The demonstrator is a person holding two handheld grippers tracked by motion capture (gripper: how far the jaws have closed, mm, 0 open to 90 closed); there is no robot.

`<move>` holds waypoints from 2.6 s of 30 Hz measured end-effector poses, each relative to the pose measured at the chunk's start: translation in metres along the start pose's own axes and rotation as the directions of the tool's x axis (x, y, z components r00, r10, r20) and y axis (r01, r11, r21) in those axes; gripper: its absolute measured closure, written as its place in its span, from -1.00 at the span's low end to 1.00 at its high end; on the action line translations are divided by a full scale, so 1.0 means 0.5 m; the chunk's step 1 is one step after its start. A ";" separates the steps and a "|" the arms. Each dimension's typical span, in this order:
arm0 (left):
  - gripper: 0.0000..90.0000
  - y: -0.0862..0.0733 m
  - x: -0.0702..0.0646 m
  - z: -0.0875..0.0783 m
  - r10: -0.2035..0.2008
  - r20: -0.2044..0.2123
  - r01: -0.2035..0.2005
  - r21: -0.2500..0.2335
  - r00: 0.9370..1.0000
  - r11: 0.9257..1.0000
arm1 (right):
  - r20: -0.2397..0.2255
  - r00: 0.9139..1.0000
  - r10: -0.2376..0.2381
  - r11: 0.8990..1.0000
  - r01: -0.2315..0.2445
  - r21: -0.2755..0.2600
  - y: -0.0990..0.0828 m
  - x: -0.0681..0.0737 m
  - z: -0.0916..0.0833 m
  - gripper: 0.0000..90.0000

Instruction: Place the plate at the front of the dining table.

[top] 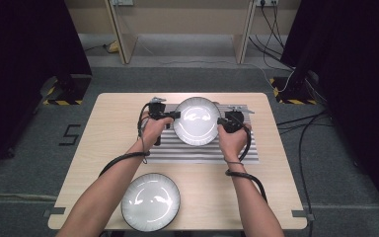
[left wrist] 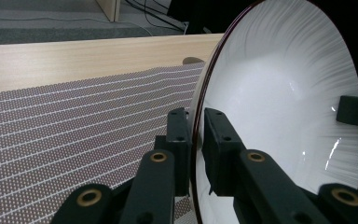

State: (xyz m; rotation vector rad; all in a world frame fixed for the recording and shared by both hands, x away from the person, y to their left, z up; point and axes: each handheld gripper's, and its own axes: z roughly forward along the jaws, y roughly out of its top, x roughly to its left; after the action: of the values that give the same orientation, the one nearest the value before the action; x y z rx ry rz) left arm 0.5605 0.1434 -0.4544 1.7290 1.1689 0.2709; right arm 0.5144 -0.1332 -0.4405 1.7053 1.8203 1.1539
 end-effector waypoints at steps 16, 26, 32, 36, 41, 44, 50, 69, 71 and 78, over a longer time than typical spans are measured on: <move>0.77 -0.021 0.020 0.033 -0.045 -0.020 0.046 0.040 0.999 0.998 | 0.008 1.000 0.007 0.999 -0.008 0.038 -0.012 -0.008 0.034 0.91; 0.76 -0.033 0.026 0.051 -0.068 -0.036 0.070 0.065 0.997 0.995 | 0.013 1.000 0.014 0.998 -0.015 0.058 -0.020 -0.014 0.049 0.91; 0.76 -0.041 0.035 0.062 -0.102 -0.042 0.105 0.068 0.994 0.992 | 0.006 0.999 0.040 0.997 -0.041 0.066 -0.024 -0.021 0.062 0.91; 0.76 -0.043 0.036 0.068 -0.107 -0.054 0.111 0.069 0.993 0.991 | 0.007 0.999 0.049 0.997 -0.049 0.065 -0.024 -0.024 0.070 0.91; 0.75 -0.044 0.036 0.079 -0.098 -0.071 0.103 0.081 0.993 0.991 | 0.018 0.998 0.052 0.996 -0.053 0.066 -0.027 -0.028 0.080 0.90; 0.74 -0.047 0.038 0.085 -0.098 -0.084 0.106 0.095 0.992 0.990 | 0.026 0.999 0.045 0.996 -0.047 0.071 -0.030 -0.030 0.087 0.87; 0.71 -0.058 0.048 0.093 -0.094 -0.115 0.107 0.114 0.989 0.988 | 0.032 0.998 0.049 0.996 -0.051 0.073 -0.031 -0.036 0.092 0.79; -0.21 -0.026 0.051 -0.001 -0.030 -0.139 0.036 0.038 0.990 0.999 | 0.017 0.999 0.043 0.998 -0.044 0.039 -0.023 -0.054 0.040 0.13; -0.22 -0.024 0.054 -0.017 -0.032 -0.139 0.035 0.024 0.990 0.999 | 0.011 0.999 0.040 0.999 -0.040 0.035 -0.022 -0.058 0.030 0.11; -0.24 -0.021 0.055 -0.069 -0.018 -0.110 0.017 -0.009 0.994 1.000 | -0.007 1.000 0.015 0.998 -0.014 0.056 -0.024 -0.068 0.001 0.04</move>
State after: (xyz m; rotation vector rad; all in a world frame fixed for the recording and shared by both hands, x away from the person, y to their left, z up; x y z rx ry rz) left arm 0.5465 0.1862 -0.4549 1.7134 1.2602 0.3633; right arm 0.5135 -0.1646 -0.4584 1.7499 1.8641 1.1266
